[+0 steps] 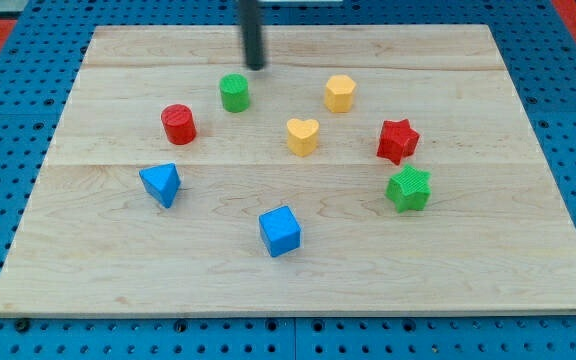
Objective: Push the hexagon towards the yellow heart
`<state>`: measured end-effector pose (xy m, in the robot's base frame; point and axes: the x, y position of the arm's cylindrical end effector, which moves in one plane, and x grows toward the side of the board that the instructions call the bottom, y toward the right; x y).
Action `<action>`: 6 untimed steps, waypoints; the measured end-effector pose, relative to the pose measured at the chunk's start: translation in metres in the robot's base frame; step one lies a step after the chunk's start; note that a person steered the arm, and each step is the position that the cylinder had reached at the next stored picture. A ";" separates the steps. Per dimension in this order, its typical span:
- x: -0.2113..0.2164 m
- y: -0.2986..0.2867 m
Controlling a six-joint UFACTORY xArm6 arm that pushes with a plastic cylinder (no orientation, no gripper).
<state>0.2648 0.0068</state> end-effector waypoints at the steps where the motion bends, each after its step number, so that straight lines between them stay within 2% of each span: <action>1: 0.000 0.140; 2: 0.038 0.151; 3: 0.055 0.116; 4: 0.055 0.056; 5: 0.052 0.059; 6: 0.015 0.029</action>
